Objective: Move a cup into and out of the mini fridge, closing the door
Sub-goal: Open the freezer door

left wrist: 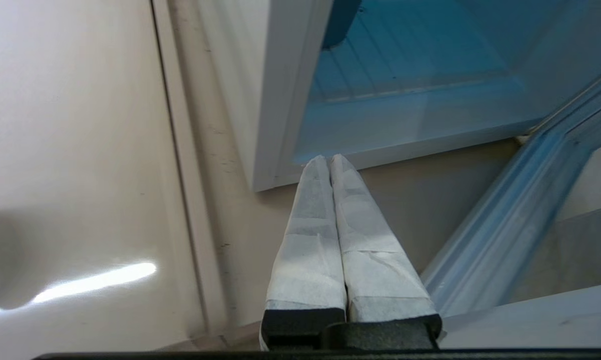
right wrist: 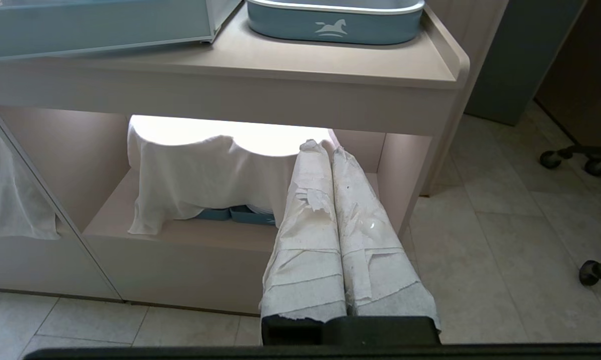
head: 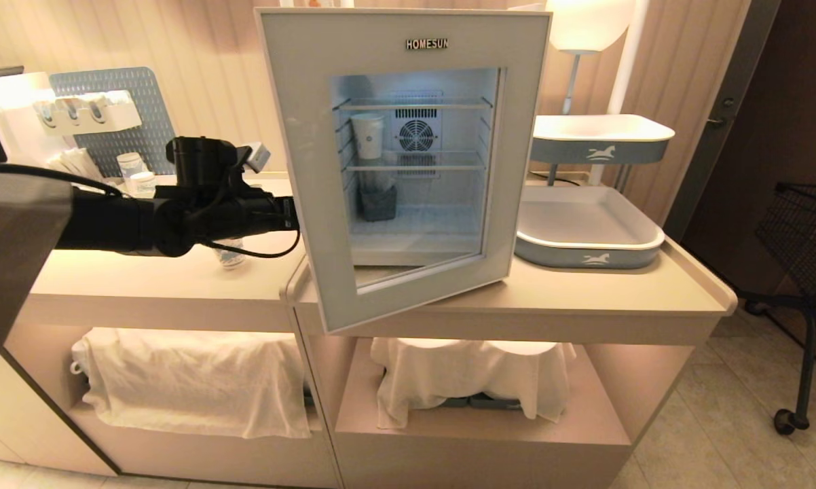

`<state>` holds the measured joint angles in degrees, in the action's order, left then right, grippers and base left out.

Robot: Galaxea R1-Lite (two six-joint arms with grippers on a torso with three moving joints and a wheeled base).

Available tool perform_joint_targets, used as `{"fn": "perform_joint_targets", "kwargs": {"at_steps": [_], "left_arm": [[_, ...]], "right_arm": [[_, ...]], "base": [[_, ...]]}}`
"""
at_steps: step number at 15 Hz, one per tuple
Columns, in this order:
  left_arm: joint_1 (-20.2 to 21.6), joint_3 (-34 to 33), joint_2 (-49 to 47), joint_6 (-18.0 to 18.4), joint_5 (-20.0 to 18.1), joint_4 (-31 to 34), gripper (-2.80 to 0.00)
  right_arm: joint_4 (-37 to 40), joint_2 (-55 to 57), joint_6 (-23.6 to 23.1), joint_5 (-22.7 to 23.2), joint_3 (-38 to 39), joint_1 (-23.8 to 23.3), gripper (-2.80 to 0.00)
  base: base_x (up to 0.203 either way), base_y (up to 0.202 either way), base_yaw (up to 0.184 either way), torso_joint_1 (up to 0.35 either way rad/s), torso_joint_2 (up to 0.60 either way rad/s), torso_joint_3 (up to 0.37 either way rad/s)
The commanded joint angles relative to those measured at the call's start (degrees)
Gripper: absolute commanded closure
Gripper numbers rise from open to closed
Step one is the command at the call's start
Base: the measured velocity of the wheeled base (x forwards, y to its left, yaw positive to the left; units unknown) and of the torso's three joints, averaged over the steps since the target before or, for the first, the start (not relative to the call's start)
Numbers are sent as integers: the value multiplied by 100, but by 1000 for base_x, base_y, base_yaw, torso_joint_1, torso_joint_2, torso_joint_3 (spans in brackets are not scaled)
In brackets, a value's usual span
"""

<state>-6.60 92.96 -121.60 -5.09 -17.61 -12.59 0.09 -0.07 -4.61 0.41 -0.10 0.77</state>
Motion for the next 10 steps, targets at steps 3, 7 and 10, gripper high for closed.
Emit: {"fn": "perform_joint_targets", "kwargs": {"at_steps": [3,7,10], "left_arm": [[-302,80,-23,-429,2,-15,0],[-395,29,91,-481,3,-15,0],[-484,-162,347,-630,-28,-3,0]], "right_arm": [[0,-1,-5,2,1,-6,0],[0,7,-5,2,1,-6,0],[0,-1,-5,2,1,-6,0]], "base": [[0,0,0,0,0,0],[0,0,0,0,0,0],[0,0,0,0,0,0]]}}
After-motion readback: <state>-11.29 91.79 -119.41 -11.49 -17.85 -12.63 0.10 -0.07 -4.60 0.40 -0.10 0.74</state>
